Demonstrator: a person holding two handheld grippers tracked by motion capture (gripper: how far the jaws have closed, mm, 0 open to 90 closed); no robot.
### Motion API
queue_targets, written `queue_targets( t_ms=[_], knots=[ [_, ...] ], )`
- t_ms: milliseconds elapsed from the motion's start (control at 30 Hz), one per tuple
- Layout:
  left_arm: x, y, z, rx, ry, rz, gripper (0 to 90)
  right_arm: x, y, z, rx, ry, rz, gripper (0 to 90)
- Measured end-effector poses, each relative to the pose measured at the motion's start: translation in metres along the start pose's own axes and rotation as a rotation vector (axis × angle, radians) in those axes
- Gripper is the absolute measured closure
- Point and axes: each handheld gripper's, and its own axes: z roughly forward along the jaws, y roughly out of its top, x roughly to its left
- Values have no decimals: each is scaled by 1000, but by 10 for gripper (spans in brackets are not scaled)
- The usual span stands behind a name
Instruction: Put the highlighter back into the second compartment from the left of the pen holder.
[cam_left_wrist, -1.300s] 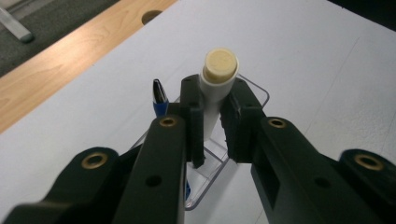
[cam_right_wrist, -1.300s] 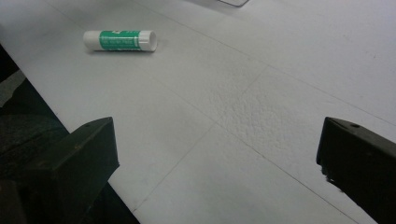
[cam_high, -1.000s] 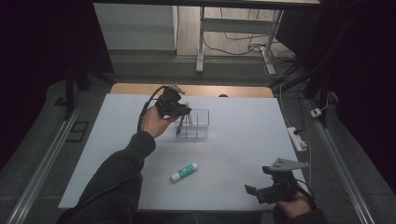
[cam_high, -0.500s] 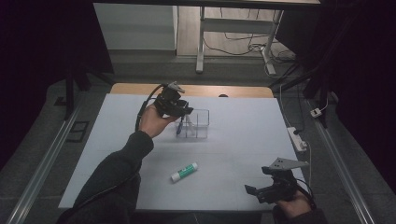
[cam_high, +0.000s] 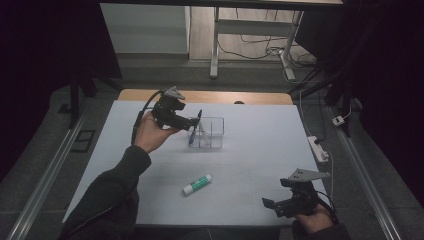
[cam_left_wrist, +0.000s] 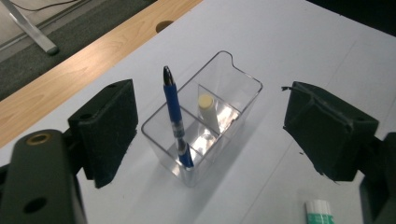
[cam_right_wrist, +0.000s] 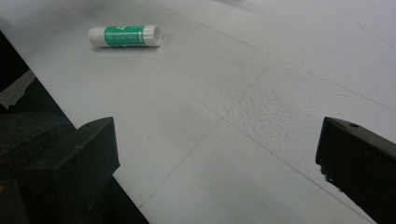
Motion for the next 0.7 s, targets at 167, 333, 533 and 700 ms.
queue_targets(
  t_ms=[167, 333, 533, 700],
  knots=[
    [0, -10, -16, -22, -17, -25, 112, 1, 0, 1, 4, -1, -6, 0],
    [-3, -21, -25, -37, -38, -32, 49, 0, 0, 1, 5, -1, -2, 0],
    [-5, -35, -30, -49, -61, -41, 16, 0, 0, 1, 4, -7, 9, 0],
    [-8, -47, -32, -68, -70, -11, 12, -1, 0, 1, 3, -7, 17, 0]
  ],
)
